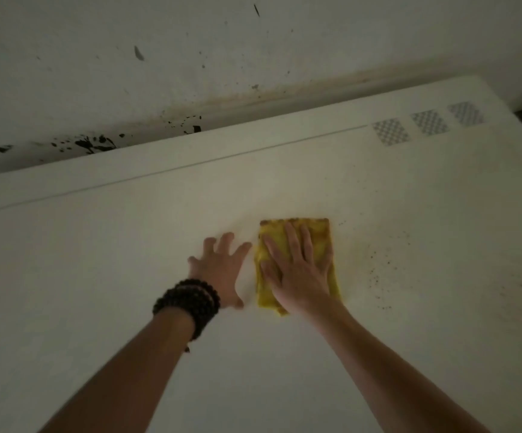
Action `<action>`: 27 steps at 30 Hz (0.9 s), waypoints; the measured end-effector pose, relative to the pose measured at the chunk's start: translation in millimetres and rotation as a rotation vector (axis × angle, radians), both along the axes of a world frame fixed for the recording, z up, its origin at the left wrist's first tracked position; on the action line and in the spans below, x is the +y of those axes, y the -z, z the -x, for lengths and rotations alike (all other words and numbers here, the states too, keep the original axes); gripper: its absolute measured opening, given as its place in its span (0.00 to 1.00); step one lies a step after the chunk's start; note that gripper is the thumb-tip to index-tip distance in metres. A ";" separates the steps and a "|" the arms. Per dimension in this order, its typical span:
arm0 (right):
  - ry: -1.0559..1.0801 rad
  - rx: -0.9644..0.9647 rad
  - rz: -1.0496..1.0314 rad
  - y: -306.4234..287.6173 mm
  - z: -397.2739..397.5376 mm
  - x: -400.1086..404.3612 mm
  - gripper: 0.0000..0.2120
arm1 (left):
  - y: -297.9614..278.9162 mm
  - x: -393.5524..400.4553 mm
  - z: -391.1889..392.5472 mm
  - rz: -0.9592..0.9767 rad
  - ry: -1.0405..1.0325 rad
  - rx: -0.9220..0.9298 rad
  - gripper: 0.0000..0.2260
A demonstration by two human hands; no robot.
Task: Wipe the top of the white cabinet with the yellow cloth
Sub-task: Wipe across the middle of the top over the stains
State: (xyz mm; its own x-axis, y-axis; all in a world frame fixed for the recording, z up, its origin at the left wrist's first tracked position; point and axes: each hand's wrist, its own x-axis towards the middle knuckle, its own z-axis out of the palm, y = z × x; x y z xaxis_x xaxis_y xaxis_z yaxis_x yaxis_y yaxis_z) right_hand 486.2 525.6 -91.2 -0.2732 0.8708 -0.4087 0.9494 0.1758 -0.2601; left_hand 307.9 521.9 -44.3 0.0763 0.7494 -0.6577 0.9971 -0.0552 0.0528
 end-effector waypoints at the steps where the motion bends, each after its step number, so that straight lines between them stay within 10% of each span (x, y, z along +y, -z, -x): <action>1: -0.015 -0.025 0.007 0.8 -2.8 -9.7 0.28 | -3.2 8.9 7.9 -0.032 -0.019 -0.006 0.53; 17: -0.160 -0.009 -0.080 11.3 88.2 130.3 0.28 | 15.8 41.7 60.3 0.008 -0.248 0.015 0.65; 27: -0.155 -0.039 -0.054 2.2 67.7 63.0 0.28 | 6.4 52.3 55.4 0.085 -0.231 0.098 0.66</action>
State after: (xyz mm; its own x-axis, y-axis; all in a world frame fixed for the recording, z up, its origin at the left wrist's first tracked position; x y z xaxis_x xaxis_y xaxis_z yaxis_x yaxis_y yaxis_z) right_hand 418.5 588.6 -93.3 -0.3911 0.8402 -0.3757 0.9189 0.3340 -0.2098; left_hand 252.5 574.3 -50.7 -0.1575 0.6815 -0.7147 0.9833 0.1747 -0.0501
